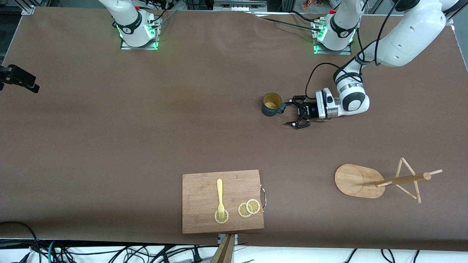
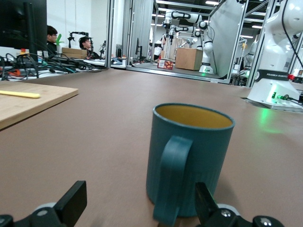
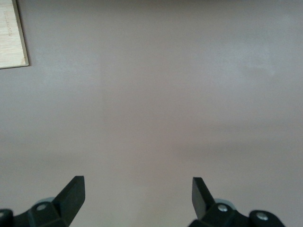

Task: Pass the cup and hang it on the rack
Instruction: 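Move the left gripper to the mug and grasp its body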

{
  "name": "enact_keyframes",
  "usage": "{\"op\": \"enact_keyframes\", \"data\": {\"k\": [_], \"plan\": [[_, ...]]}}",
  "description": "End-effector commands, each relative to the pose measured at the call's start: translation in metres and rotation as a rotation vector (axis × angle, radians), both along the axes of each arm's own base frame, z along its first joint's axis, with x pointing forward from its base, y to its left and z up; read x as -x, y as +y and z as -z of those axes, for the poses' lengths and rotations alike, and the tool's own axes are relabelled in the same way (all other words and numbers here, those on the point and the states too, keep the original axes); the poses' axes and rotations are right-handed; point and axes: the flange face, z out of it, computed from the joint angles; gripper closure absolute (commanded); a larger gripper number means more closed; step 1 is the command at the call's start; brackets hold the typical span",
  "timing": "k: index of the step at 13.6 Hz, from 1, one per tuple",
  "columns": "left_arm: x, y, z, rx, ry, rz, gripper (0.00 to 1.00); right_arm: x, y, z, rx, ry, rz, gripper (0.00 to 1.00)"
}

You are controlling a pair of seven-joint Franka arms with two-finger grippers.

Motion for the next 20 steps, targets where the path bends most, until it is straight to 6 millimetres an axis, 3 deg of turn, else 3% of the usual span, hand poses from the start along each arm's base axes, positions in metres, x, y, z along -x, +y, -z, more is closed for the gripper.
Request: {"op": "enact_keyframes", "data": {"k": [1, 2, 3, 6, 7, 13, 15, 17, 20], "plan": [[0.020, -0.009, 0.004, 0.000, -0.319, 0.070, 0.05, 0.003, -0.001, -0.003, 0.009, -0.007, -0.050, 0.00], [0.021, -0.010, 0.007, -0.001, -0.359, 0.080, 0.10, 0.003, -0.002, -0.003, 0.005, -0.006, -0.061, 0.00], [0.022, -0.012, 0.007, -0.003, -0.377, 0.088, 0.23, 0.003, -0.004, -0.003, 0.003, -0.006, -0.058, 0.00], [0.022, -0.010, 0.008, -0.011, -0.448, 0.098, 0.96, 0.003, -0.005, -0.001, -0.002, -0.002, -0.054, 0.00], [0.022, -0.008, 0.009, -0.012, -0.447, 0.095, 1.00, 0.003, -0.005, -0.001, -0.002, -0.001, -0.055, 0.00], [0.023, 0.006, 0.011, -0.017, -0.451, 0.097, 1.00, 0.003, -0.003, 0.000, -0.001, 0.007, -0.060, 0.00], [0.015, 0.032, 0.006, -0.024, -0.452, 0.060, 1.00, 0.003, -0.005, 0.000, -0.001, 0.004, -0.055, 0.00], [-0.001, 0.078, -0.012, -0.055, -0.414, 0.020, 1.00, 0.003, -0.004, 0.000, 0.001, 0.004, -0.055, 0.00], [-0.011, 0.149, -0.046, -0.039, -0.211, -0.036, 1.00, 0.002, -0.004, 0.000, 0.005, 0.002, -0.060, 0.00]]}}
